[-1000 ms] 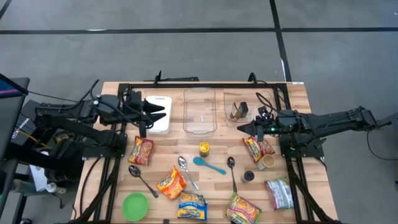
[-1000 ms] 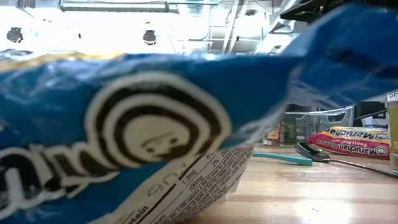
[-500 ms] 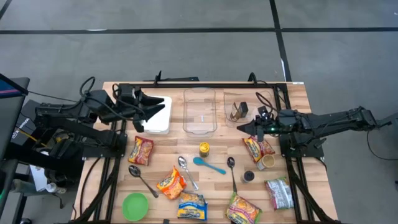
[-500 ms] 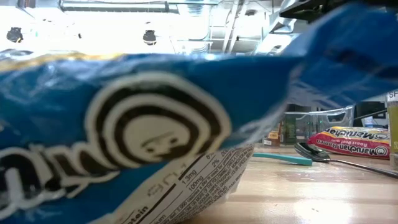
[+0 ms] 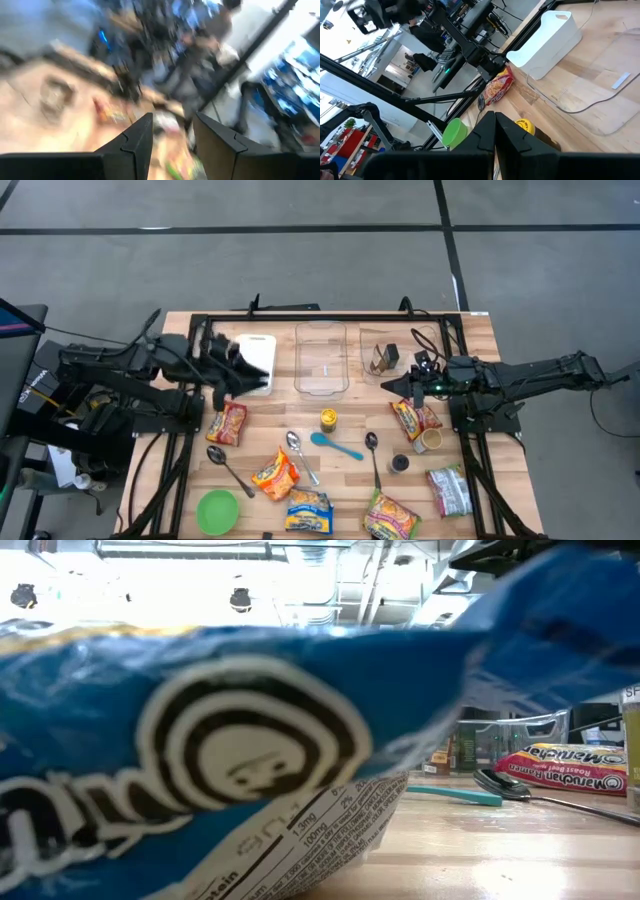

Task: Pick & Place Food Item
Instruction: Put the orange noodle pack into the left transparent bin

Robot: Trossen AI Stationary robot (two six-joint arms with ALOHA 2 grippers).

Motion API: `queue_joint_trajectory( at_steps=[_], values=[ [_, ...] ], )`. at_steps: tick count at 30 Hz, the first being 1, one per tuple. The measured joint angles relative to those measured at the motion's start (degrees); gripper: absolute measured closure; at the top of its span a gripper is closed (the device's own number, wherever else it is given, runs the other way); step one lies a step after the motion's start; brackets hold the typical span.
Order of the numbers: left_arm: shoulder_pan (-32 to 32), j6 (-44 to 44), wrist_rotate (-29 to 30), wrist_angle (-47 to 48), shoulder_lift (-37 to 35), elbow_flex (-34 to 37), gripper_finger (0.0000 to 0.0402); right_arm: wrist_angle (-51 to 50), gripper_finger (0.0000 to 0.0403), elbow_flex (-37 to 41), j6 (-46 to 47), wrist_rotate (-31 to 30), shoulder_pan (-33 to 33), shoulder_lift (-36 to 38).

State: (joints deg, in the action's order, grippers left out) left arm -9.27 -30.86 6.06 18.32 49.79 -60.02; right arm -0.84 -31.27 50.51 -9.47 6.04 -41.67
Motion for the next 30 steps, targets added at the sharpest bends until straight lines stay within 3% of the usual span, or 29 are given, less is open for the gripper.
queue_joint_trajectory(
  at_steps=[5, 19, 30],
  values=[
    [-3.92, -3.87, -5.14, 4.61, 3.09, -0.05, 0.0266, -0.22, 0.0403, 0.0, -0.12, 0.0, 0.0, 0.0],
    [-15.29, -7.57, -5.37, 10.32, 20.03, -0.02, 0.0266, -0.94, 0.0403, 0.0, -0.12, -1.09, 0.0, 0.0],
    [-15.89, -7.18, -3.95, 12.59, 36.08, -0.01, 0.0266, -1.46, 0.0403, 0.0, -0.11, -2.57, -0.07, 0.0]
  ],
)
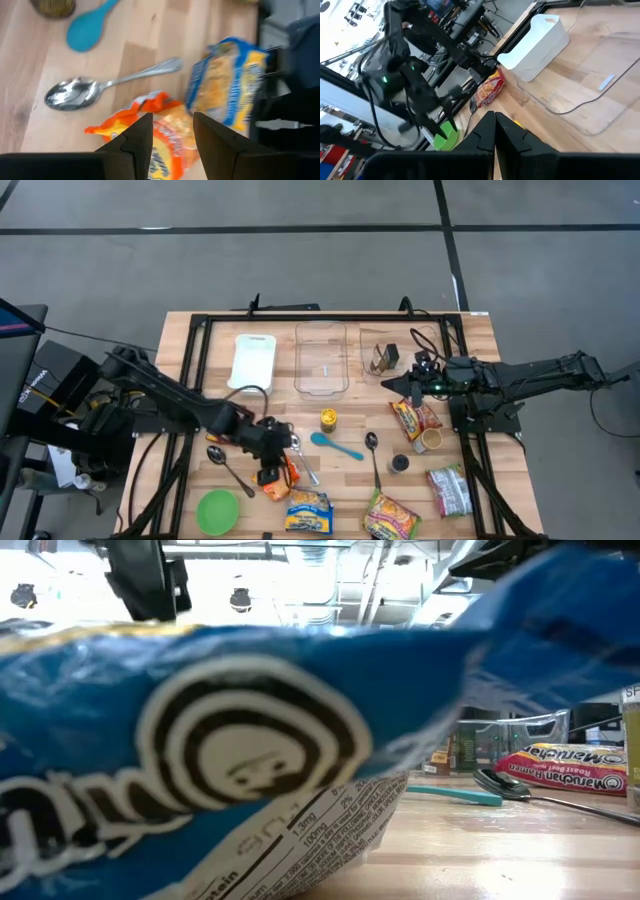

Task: Pick & Place Food Item
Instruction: Put the orange noodle pack into the left transparent bin

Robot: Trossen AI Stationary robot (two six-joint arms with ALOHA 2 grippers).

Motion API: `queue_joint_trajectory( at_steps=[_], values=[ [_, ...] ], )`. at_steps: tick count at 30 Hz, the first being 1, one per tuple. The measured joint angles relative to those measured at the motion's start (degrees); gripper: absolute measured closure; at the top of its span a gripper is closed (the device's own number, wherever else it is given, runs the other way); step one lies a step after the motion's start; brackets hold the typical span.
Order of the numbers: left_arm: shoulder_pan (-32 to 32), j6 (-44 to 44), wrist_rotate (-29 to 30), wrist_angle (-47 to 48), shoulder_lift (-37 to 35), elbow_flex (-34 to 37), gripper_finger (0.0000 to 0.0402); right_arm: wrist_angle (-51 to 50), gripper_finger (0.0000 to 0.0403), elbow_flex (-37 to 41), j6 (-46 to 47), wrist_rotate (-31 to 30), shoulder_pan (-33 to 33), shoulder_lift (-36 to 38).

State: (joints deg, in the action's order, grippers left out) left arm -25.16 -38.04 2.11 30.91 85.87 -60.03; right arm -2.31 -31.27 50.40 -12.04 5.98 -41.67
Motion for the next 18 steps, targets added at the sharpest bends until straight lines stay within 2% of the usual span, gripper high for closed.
queue_joint_trajectory(
  at_steps=[8, 18],
  values=[
    [3.39, -1.98, -0.02, 1.16, 4.96, 0.0, 0.0266, -0.37, 0.0403, 0.0, 0.03, -0.04, 0.0, 0.0],
    [8.34, -14.44, -0.08, 7.83, 4.39, 0.02, 0.0266, -0.5, 0.0403, 0.0, 0.16, -0.03, 0.0, 0.0]
  ],
)
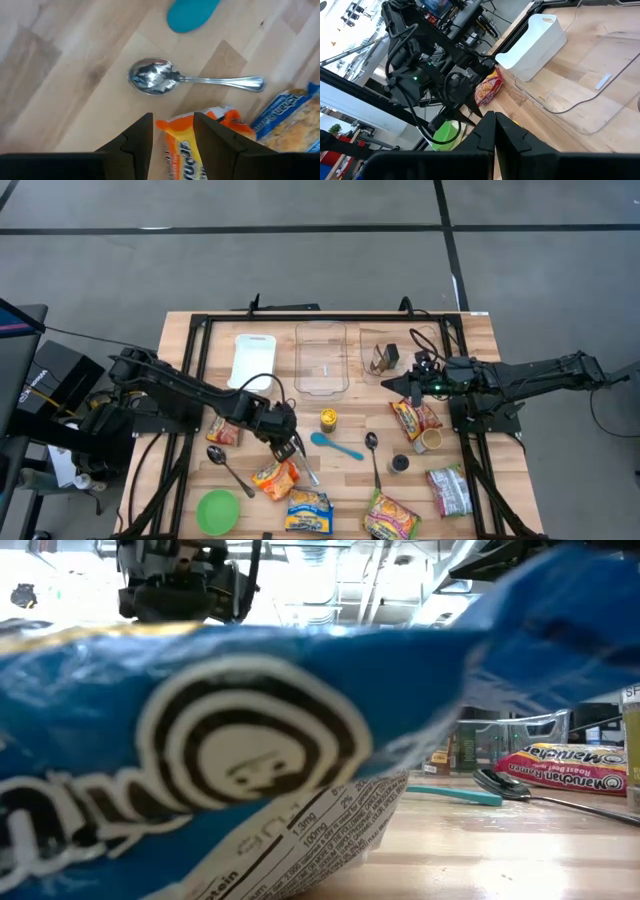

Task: Pick & Place Food Item
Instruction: Put the orange noodle pack into the left transparent bin

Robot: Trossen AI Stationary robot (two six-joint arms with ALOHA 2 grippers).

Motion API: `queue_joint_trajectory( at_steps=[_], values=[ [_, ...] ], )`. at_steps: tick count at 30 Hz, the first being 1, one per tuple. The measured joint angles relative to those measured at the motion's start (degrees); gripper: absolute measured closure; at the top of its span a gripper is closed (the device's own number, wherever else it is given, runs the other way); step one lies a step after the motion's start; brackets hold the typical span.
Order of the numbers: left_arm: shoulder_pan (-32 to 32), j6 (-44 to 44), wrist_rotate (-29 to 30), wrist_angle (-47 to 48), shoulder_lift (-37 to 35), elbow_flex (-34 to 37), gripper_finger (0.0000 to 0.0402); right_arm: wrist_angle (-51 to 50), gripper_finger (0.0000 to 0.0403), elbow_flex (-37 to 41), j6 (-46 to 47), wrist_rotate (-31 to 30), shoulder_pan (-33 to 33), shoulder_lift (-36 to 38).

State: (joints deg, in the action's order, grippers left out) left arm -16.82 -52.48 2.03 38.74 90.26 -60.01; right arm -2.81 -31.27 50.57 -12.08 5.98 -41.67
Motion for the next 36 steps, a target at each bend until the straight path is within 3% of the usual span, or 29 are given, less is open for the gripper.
queue_joint_trajectory(
  at_steps=[17, 36],
  values=[
    [-1.17, -14.11, 1.23, 2.45, 0.0, 0.11, 0.0266, -0.09, 0.0403, 0.0, -0.07, 0.0, 0.0, 0.0],
    [-3.95, -15.19, 3.03, -1.91, 0.0, 0.11, 0.026, -0.07, 0.0403, 0.0, -0.15, -0.01, 0.0, 0.0]
  ],
)
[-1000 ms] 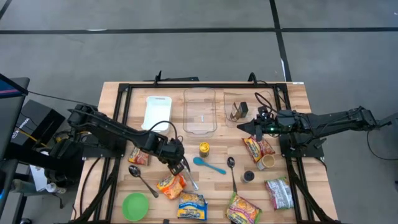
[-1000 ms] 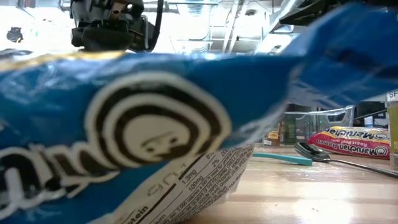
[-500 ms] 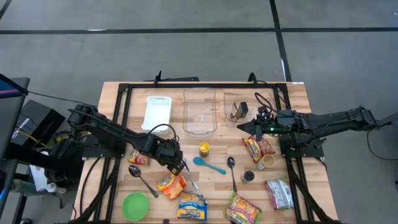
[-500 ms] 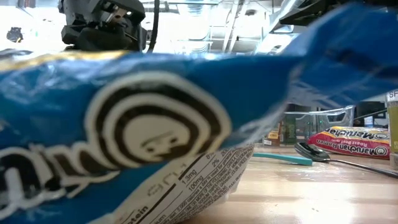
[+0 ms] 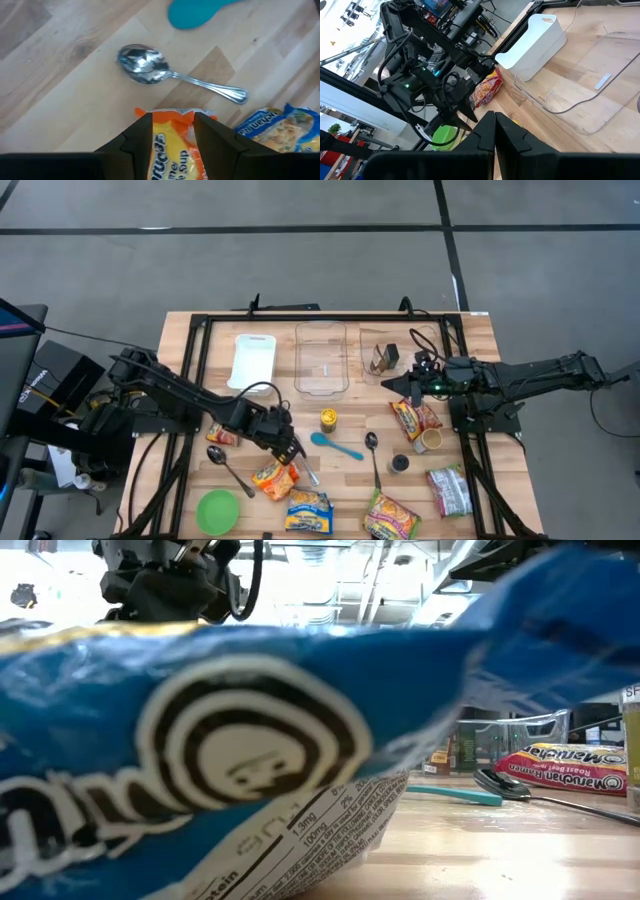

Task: Pick & Place Food Item
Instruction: Put the orange noodle pack into the left transparent bin

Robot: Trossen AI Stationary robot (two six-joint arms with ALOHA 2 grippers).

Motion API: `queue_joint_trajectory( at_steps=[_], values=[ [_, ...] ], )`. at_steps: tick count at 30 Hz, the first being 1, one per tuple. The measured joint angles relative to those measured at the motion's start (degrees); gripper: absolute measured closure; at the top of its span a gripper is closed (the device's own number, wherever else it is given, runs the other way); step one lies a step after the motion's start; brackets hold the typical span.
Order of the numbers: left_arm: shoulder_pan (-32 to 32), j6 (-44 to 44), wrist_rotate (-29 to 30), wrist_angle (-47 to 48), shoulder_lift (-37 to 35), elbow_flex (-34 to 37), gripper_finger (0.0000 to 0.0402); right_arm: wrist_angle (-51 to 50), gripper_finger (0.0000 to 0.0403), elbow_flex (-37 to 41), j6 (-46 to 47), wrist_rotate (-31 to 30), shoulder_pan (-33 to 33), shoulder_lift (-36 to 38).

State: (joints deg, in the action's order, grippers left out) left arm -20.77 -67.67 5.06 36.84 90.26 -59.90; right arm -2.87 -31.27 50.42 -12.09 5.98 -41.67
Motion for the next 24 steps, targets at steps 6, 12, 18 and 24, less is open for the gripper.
queue_joint_trajectory(
  at_steps=[6, 12, 18, 24],
  values=[
    [-1.26, 0.17, 4.33, 0.38, 0.0, 0.0, 0.0223, 0.0, 0.0403, 0.0, 0.01, 0.0, 0.0, 0.0],
    [-1.66, -0.27, 6.16, 0.29, 0.0, 0.0, 0.0194, 0.0, 0.0403, 0.0, 0.02, -0.01, 0.0, 0.0],
    [-2.45, -1.48, 6.02, -2.85, 0.0, 2.49, 0.019, 0.01, 0.0403, 0.0, 0.02, 0.0, 0.0, 0.0],
    [-2.78, -6.17, 3.52, -6.98, 0.02, 7.79, 0.0191, 0.02, 0.0403, 0.0, 0.02, 0.01, 0.0, 0.0]
  ],
)
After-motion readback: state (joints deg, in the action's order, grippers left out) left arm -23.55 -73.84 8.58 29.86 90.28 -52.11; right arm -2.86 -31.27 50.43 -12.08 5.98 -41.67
